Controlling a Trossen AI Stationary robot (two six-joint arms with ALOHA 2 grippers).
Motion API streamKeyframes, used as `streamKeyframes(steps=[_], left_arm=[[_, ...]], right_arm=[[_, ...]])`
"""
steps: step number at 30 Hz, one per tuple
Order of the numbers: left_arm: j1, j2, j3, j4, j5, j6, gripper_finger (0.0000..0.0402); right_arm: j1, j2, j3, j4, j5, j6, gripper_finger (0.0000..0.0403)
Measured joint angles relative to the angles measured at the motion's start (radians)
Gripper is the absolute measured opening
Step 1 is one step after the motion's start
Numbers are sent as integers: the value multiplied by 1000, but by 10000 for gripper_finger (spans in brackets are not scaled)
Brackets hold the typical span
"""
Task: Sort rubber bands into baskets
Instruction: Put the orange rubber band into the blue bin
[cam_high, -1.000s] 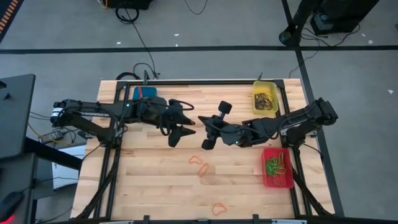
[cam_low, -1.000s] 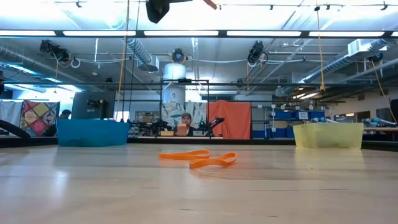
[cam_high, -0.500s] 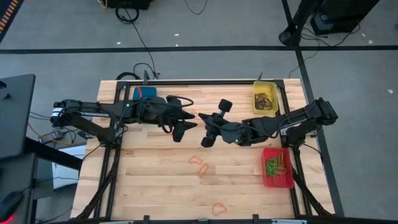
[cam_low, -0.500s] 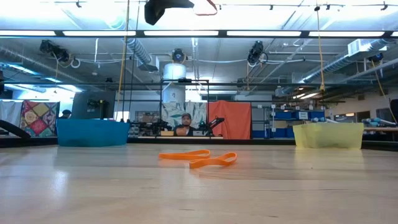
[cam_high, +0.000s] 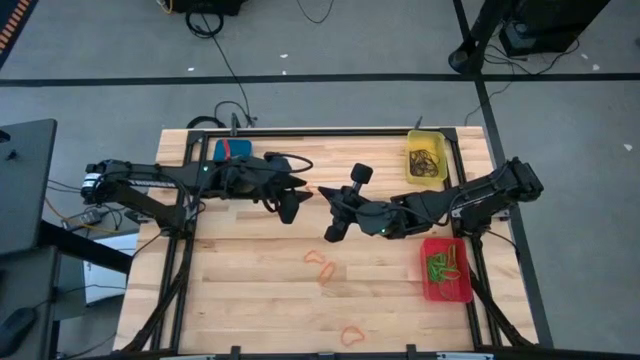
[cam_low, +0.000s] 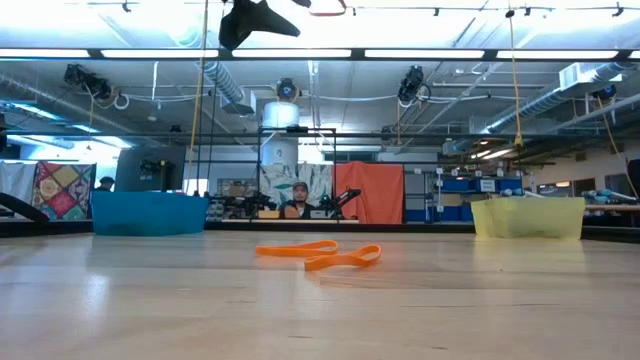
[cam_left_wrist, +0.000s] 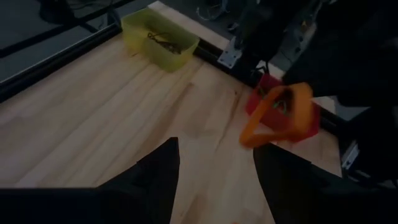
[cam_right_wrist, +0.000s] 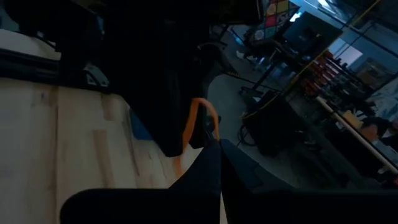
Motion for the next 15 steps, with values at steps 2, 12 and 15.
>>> streamKeyframes(steps=[2,12,15], left_arm=[[0,0,0,22,0,5,208],[0,0,0,102,75,83,206],[0,0,0,101,72,85,177]], right_arm=[[-1,0,0,0,1,-5,5],[-2,1,0,8,1,-8,5],[-2,1,0,18,1,-8,5]])
